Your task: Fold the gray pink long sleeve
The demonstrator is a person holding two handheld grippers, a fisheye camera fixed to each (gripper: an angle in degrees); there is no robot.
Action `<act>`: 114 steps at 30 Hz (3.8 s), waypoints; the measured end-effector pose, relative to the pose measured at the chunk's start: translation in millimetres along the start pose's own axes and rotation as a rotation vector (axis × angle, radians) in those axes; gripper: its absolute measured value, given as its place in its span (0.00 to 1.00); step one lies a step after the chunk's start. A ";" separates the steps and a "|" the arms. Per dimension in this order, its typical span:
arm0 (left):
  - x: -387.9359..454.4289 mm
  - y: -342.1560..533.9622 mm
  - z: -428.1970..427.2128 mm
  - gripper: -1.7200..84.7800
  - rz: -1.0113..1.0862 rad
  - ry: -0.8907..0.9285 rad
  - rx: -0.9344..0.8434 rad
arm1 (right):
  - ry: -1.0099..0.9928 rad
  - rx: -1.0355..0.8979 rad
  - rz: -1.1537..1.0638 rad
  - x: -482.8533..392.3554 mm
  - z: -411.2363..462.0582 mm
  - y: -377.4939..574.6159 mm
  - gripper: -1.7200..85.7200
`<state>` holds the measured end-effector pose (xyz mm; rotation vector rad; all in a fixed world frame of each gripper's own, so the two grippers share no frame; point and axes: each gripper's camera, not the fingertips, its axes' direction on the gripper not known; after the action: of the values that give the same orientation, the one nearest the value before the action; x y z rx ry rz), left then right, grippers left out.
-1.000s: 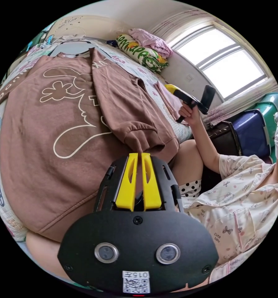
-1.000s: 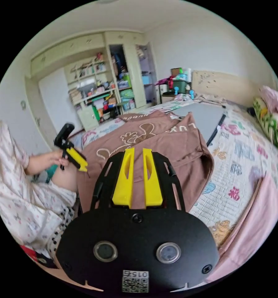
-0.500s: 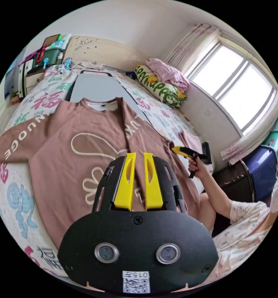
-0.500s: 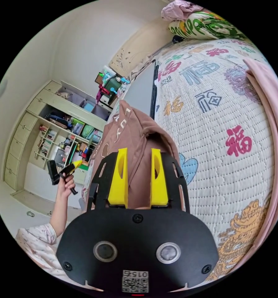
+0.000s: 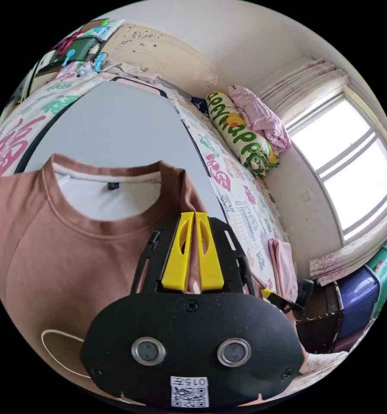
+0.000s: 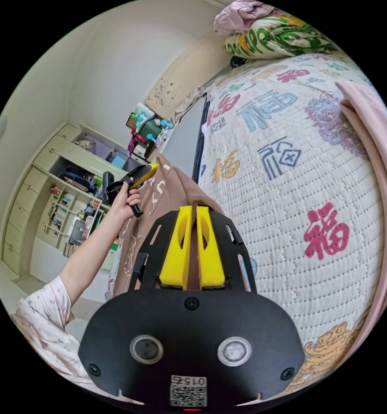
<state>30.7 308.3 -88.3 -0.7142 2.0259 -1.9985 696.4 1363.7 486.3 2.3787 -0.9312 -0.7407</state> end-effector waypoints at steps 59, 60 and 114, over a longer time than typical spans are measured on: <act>65.5 427.9 -142.1 0.02 -0.028 0.122 -0.080 | 0.248 -0.243 -0.145 161.8 156.7 421.9 0.03; 66.0 427.9 -143.4 0.02 -0.024 0.114 -0.081 | 0.254 -0.245 -0.152 166.4 158.5 423.4 0.03; -17.2 551.4 -141.2 0.01 -0.001 0.137 -0.065 | 0.639 -0.073 -0.539 353.4 289.3 469.7 0.02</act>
<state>-126.9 421.4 -623.7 -0.6057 2.1762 -2.0429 516.7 735.1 444.6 2.5633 0.0015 -0.1389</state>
